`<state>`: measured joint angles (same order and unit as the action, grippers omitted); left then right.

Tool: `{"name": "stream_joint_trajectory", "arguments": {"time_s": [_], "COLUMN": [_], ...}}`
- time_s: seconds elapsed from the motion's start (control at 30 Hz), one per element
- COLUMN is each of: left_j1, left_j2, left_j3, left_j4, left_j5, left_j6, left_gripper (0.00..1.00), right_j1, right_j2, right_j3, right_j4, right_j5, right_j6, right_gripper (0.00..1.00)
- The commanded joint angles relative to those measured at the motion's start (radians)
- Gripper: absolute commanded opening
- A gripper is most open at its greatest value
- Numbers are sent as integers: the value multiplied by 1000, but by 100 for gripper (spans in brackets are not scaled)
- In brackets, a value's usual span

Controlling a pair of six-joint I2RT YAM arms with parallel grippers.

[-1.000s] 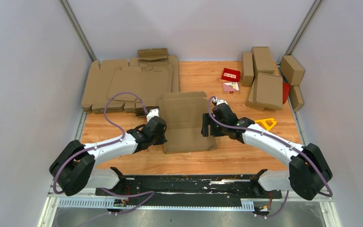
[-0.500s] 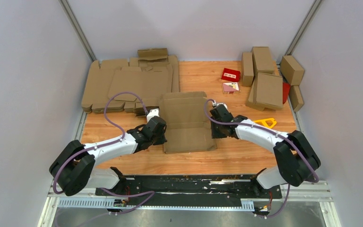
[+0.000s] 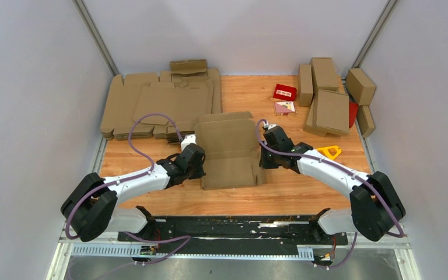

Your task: Fold the paper box

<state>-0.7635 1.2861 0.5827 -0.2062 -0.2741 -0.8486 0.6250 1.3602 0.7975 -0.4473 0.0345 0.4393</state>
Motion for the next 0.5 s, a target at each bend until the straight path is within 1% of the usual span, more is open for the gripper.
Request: {"name": "stream_joint_trajectory", "arguments": {"time_s": [0.0,0.23,0.37,0.47], "left_j1": [-5,-12,-13,-13], "left_j2": [-2,10,11,11], "left_j3": [32,37,39,37], "left_j4": [14,21,20,20], "left_j5": [-5,3,-1,-2], "left_j6": [6,5,7,7], "left_gripper": [0,0,0,0], "right_j1": [3,4,4,4], "right_j2": [-34,5,16,25], "right_j3": [12,24,20,13], "right_j4": [27,49,57,67], "right_j5": [-79,-112,-126,-133], "right_j6": [8,7,1,-3], "right_gripper": [0,1,7,8]}}
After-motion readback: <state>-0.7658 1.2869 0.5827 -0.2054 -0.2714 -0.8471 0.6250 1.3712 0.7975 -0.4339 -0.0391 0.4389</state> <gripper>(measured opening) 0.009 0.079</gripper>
